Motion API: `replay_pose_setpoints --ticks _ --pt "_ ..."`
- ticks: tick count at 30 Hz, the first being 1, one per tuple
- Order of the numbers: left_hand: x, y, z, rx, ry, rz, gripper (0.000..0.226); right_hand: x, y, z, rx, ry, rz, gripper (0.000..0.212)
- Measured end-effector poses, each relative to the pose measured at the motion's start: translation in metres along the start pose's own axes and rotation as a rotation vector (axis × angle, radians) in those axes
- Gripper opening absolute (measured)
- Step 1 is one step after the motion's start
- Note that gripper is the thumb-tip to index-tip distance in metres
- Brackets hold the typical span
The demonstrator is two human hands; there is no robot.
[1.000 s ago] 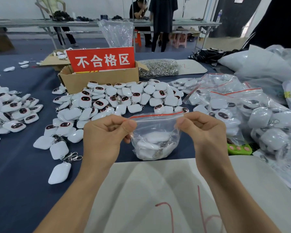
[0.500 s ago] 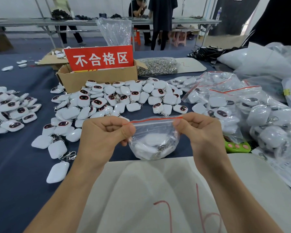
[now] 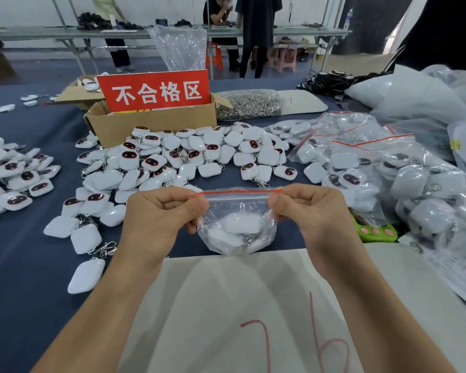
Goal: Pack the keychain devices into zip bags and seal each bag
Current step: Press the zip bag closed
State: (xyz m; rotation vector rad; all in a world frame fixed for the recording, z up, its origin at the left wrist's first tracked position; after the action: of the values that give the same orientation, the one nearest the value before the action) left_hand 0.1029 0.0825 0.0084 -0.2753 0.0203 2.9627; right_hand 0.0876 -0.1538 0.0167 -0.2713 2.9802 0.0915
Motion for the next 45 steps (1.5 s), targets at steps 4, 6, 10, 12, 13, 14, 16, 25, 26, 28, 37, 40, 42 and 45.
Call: replay_pose_setpoints --ticks 4,6,10,12,13,14,16,25,26,28,37,40,42,45 --pt "0.001 0.002 0.0 0.006 -0.005 0.003 0.011 0.0 0.001 0.001 -0.036 -0.007 0.0 0.025" --pt "0.001 0.005 0.0 0.004 0.0 0.002 0.003 0.0 0.002 0.001 -0.053 -0.009 0.011 0.026" --pt "0.0 0.008 -0.002 -0.016 0.015 0.043 0.024 0.0 0.003 0.003 -0.053 -0.034 0.046 0.029" --pt "0.001 0.01 -0.002 0.005 0.015 0.047 0.024 -0.001 0.003 0.004 -0.064 -0.043 0.047 0.021" --pt "0.001 0.012 -0.002 0.017 0.015 0.046 0.024 -0.001 0.003 0.004 -0.072 -0.042 0.041 0.016" --pt "0.002 0.013 -0.002 0.025 0.015 0.048 0.025 -0.001 0.005 0.005 -0.079 -0.039 0.034 0.011" --pt "0.003 0.015 -0.003 0.03 0.015 0.051 0.025 -0.001 0.008 0.007 -0.077 -0.025 0.002 0.006" --pt "0.006 0.025 -0.004 -0.019 -0.008 -0.01 0.008 0.001 0.017 0.012 -0.047 0.026 -0.022 0.015" --pt "0.007 0.029 -0.004 -0.028 -0.011 -0.024 0.009 0.001 0.019 0.011 -0.042 0.027 -0.025 0.013" --pt "0.008 0.034 -0.005 -0.029 -0.015 -0.025 0.011 0.001 0.021 0.011 -0.041 0.023 -0.022 0.013" --pt "0.007 0.037 -0.007 -0.019 -0.037 0.018 0.025 0.001 0.026 0.01 0.0 0.042 -0.094 0.01" --pt "0.008 0.039 -0.007 -0.021 -0.033 0.021 0.028 0.001 0.028 0.011 0.028 0.028 -0.088 0.019" --pt "0.007 0.04 -0.007 -0.011 -0.037 0.016 0.027 0.001 0.026 0.011 0.027 0.018 -0.074 0.023" --pt "0.009 0.042 -0.005 0.0 -0.042 -0.026 0.023 0.001 0.028 0.01 0.03 0.016 -0.089 0.014"
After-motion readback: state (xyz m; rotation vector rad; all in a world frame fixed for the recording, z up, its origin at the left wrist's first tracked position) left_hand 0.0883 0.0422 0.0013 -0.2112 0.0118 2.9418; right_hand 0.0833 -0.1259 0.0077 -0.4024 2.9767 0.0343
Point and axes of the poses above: each hand's wrist, its own x-axis away from the middle knuckle, its own y-axis out of the palm, z = x × y, the point moved 4 cm from there along -x, towards the middle knuckle, and after that the axes turned 15 degrees about -z, right-handed, at the moved point
